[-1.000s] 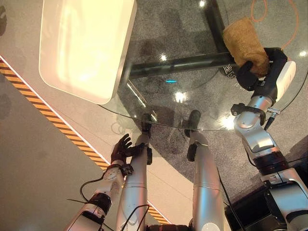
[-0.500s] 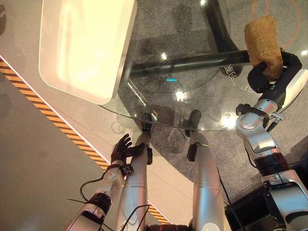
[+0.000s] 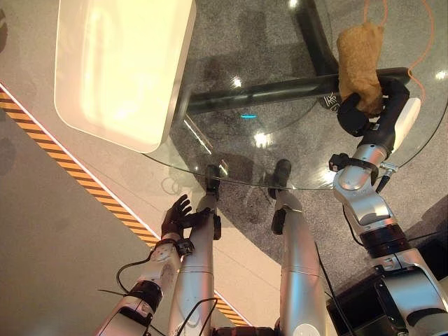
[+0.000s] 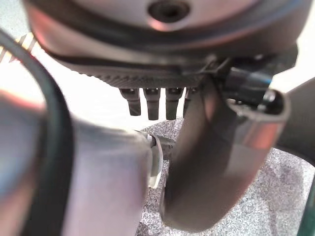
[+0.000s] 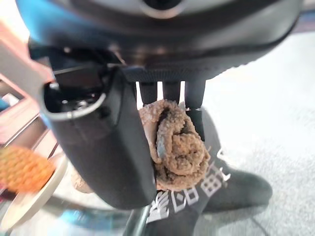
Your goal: Wipe the table with a cloth and put it in the basket.
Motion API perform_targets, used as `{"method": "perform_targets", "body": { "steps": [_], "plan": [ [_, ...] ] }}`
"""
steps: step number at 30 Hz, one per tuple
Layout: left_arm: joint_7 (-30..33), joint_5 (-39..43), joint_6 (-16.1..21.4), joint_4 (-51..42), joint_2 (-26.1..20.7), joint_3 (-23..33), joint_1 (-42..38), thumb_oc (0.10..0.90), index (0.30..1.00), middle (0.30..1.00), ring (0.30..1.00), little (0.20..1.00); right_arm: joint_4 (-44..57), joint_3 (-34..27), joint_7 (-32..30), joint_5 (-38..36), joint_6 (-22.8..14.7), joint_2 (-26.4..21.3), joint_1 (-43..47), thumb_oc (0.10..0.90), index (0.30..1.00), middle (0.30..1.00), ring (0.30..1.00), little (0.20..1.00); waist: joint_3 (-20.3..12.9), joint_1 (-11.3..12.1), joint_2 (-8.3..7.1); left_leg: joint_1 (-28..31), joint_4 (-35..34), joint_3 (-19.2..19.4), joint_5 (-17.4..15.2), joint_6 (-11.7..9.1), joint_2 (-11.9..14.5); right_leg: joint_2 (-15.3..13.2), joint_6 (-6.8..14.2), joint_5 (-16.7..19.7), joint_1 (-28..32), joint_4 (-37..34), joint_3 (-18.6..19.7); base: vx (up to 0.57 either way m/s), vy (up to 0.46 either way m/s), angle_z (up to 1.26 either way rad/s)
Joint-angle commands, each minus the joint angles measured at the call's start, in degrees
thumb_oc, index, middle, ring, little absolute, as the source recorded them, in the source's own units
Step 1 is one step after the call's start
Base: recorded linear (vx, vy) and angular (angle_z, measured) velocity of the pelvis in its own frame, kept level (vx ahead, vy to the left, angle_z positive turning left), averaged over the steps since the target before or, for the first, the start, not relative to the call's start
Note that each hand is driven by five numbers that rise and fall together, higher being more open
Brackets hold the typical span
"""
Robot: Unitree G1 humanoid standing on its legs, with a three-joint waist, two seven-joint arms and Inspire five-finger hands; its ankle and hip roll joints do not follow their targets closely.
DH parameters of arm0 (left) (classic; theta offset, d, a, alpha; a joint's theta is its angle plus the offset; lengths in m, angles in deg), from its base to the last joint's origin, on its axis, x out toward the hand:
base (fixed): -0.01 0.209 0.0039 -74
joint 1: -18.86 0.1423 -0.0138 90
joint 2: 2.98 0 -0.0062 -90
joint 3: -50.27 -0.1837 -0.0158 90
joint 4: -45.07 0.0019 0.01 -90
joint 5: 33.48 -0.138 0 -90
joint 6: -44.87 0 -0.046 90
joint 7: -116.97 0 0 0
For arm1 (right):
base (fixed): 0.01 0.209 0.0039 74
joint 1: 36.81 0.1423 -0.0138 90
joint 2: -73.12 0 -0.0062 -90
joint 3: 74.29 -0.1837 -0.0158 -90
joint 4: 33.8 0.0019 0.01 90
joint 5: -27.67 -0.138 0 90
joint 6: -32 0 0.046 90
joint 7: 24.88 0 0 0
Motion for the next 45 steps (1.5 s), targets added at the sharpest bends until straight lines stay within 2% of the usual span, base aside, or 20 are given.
{"method": "perform_targets", "body": {
  "steps": [1, 2, 3, 4, 5, 6, 7, 10, 11, 12, 19, 23, 32, 35, 45],
  "plan": [
    [0.78, 0.02, -0.31, -0.49, 3.11, 0.37, 7.39, 0.800, 0.900, 0.900, 0.900, 0.900, 10.44, 3.15, 6.66, 5.35, -2.75, -3.00, -1.04, 0.100, 0.300, 0.300, 0.300, 0.200, -1.28, -0.46, 2.04, -0.83, 1.54, 6.46, -1.90, 3.73, -3.40, 4.88, 1.08, 4.59, 0.81, -5.98, -0.47, 0.05, -0.001, 0.00],
    [0.57, -0.32, -0.25, -0.40, 3.18, 0.11, 8.68, 0.800, 0.900, 0.900, 0.900, 0.900, 10.67, 4.78, 8.95, 6.22, -2.52, -2.30, -2.27, 0.100, 0.300, 0.300, 0.300, 0.200, -1.28, -0.07, 2.19, 1.10, 2.12, 6.03, -3.82, 3.45, -3.15, 5.13, 1.40, 2.73, 2.53, -5.07, -0.39, 0.05, 0.000, 0.00],
    [0.49, -0.42, -0.14, -0.33, 3.21, 0.10, 8.75, 0.800, 0.900, 0.900, 0.900, 0.900, 10.79, 5.30, 10.10, 6.48, -2.29, -2.14, -2.25, 0.100, 0.300, 0.300, 0.300, 0.200, -1.28, -0.03, 2.19, 1.13, 2.10, 6.02, -3.81, 3.44, -3.19, 5.12, 1.38, 2.69, 2.56, -5.05, -0.45, 0.05, 0.000, 0.01],
    [0.40, -0.47, 0.03, -0.17, 3.27, 0.04, 8.74, 0.800, 0.900, 0.900, 0.900, 0.900, 10.81, 6.20, 11.82, 7.06, -2.23, -1.95, -2.12, 0.100, 0.300, 0.300, 0.300, 0.200, -1.28, 0.04, 2.21, 1.16, 2.06, 6.03, -3.77, 3.39, -3.22, 5.08, 1.35, 2.61, 2.59, -5.02, -0.52, -0.05, -0.004, 0.01],
    [0.38, -0.54, 0.14, -0.13, 3.25, 0.38, 7.55, 0.800, 0.900, 0.900, 0.900, 0.900, 10.85, 6.57, 12.87, 7.48, -2.39, -2.00, -0.98, 0.100, 0.300, 0.300, 0.300, 0.200, -1.28, -0.14, 2.08, -0.86, 1.58, 6.43, -1.85, 3.66, -3.44, 4.73, 0.95, 4.40, 0.79, -5.80, -0.80, -0.05, -0.005, -0.01],
    [0.32, -0.66, 0.24, 0.00, 3.29, 0.41, 7.48, 0.800, 0.900, 0.900, 0.900, 0.900, 10.81, 7.04, 13.86, 7.79, -2.52, -1.88, -0.88, 0.100, 0.300, 0.300, 0.300, 0.200, -1.28, -0.09, 2.07, -0.86, 1.53, 6.42, -1.83, 3.66, -3.46, 4.70, 0.94, 4.41, 0.78, -5.84, -0.86, 0.00, -0.006, -0.03],
    [-0.11, -0.98, 0.32, 0.31, 3.29, 0.20, 8.51, 0.800, 0.900, 0.900, 0.900, 0.900, 10.99, 8.77, 16.39, 8.41, -2.68, -1.70, -1.50, 0.100, 0.300, 0.300, 0.300, 0.200, -1.28, 0.29, 2.23, 1.15, 1.98, 6.04, -3.66, 3.33, -3.23, 4.89, 1.31, 2.58, 2.59, -5.04, -0.78, 0.05, -0.005, -0.03],
    [-0.41, -1.13, 0.08, 0.21, 2.94, 0.26, 8.47, 0.800, 0.900, 0.900, 0.900, 0.900, 12.15, 10.99, 20.38, 9.07, -2.73, -2.11, -0.71, 0.100, 0.300, 0.300, 0.300, 0.200, -1.28, 0.55, 2.27, 1.08, 2.13, 6.08, -3.66, 3.29, -3.15, 4.71, 1.33, 2.41, 2.54, -4.77, -0.98, 0.02, -0.002, -0.01],
    [-0.52, -1.19, -0.05, 0.31, 2.83, 0.26, 8.35, 0.800, 0.900, 0.900, 0.900, 0.900, 12.48, 11.78, 21.95, 9.23, -2.85, -2.26, -0.34, 0.100, 0.300, 0.300, 0.300, 0.200, -1.28, 0.63, 2.26, 1.09, 2.12, 6.04, -3.63, 3.29, -3.17, 4.66, 1.35, 2.42, 2.55, -4.79, -1.06, -0.05, -0.009, -0.02],
    [-0.50, -1.21, -0.08, 0.26, 2.76, 0.61, 7.19, 0.800, 0.900, 0.900, 0.900, 0.900, 12.63, 11.68, 22.43, 9.28, -3.00, -2.51, 0.80, 0.100, 0.300, 0.300, 0.300, 0.200, -1.28, 0.40, 2.13, -0.91, 1.63, 6.41, -1.73, 3.60, -3.40, 4.35, 0.95, 4.24, 0.75, -5.59, -1.32, -0.05, -0.014, -0.01],
    [-1.06, -1.41, -0.21, 0.58, 2.47, 0.17, 6.27, 0.800, 0.900, 0.900, 0.900, 0.900, 14.62, 17.84, 31.34, 9.52, -4.25, -2.48, 4.20, 0.100, 0.300, 0.300, 0.300, 0.200, -1.28, 1.15, 2.34, -1.15, 1.79, 6.26, -1.49, 3.42, -3.53, 3.96, 0.97, 4.06, 0.52, -5.19, -1.78, -0.01, -0.003, 0.00],
    [-1.32, -1.21, -0.60, 0.42, 1.99, -0.13, 5.75, 0.800, 0.900, 0.900, 0.900, 0.900, 14.85, 20.43, 34.29, 8.37, -4.34, -2.75, 5.50, 0.100, 0.300, 0.300, 0.300, 0.200, -1.28, 1.47, 2.46, -1.11, 2.01, 6.20, -1.46, 3.36, -3.52, 3.69, 1.00, 4.01, 0.51, -4.90, -1.99, 0.00, 0.000, 0.00],
    [-0.90, -0.35, -0.70, 0.20, 1.74, -0.83, 5.01, 0.800, 0.900, 0.900, 0.900, 0.900, 13.83, 21.87, 33.11, 4.91, -4.30, -2.53, 5.31, 0.100, 0.300, 0.300, 0.300, 0.200, -1.28, 1.55, 2.30, -0.79, 2.29, 6.23, -1.41, 3.34, -3.40, 3.47, 1.04, 4.06, 0.72, -4.52, -2.22, 0.00, -0.001, 0.07],
    [-0.31, 0.15, -0.11, -0.16, 1.92, -1.02, 4.85, 0.800, 0.900, 0.900, 0.900, 0.900, 13.61, 20.75, 31.78, 2.95, -5.75, -2.46, 4.35, 0.100, 0.300, 0.300, 0.300, 0.200, -1.28, 1.35, 2.13, -0.31, 2.28, 6.26, -1.50, 3.38, -3.28, 3.43, 1.09, 4.04, 1.08, -4.38, -2.22, -0.01, -0.004, 0.08],
    [-0.24, 0.67, 0.81, -1.23, 1.58, -0.83, 5.09, 0.800, 0.900, 0.900, 0.900, 0.900, 14.65, 17.59, 31.79, 3.27, -6.92, -2.21, 1.23, 0.100, 0.300, 0.300, 0.300, 0.200, -1.28, 0.91, 1.25, 2.39, 1.80, 6.10, -1.83, 3.51, -3.32, 3.70, 1.11, 3.84, 3.75, -4.68, -2.39, -0.01, -0.005, 0.01]
  ]
}}
